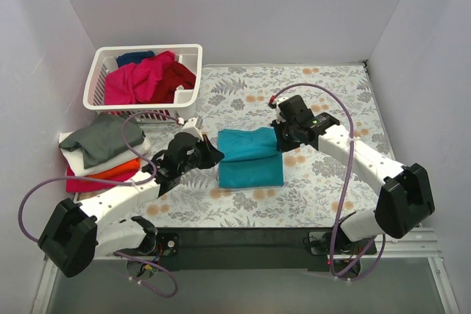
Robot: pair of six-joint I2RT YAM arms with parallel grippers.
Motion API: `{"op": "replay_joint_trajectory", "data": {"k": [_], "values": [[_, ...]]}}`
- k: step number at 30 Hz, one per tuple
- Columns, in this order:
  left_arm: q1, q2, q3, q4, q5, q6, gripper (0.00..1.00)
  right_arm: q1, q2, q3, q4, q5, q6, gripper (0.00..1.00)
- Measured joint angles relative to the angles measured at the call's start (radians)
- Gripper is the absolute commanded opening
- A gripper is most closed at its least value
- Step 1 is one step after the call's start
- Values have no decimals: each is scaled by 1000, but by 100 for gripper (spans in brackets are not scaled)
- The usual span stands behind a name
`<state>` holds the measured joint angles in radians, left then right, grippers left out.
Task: Fold and stack the t-shirts
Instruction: Fold the tshirt
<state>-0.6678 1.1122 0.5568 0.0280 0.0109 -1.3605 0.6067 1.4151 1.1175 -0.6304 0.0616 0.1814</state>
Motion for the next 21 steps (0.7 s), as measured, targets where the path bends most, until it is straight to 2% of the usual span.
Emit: {"op": "replay_joint_trajectory", "data": {"k": [12, 21], "values": [[97, 157, 23, 99, 95, 30, 0, -54, 143, 54, 49, -45, -24, 1], [170, 362, 101, 183, 159, 38, 0, -103, 253, 111, 76, -77, -35, 1]]}}
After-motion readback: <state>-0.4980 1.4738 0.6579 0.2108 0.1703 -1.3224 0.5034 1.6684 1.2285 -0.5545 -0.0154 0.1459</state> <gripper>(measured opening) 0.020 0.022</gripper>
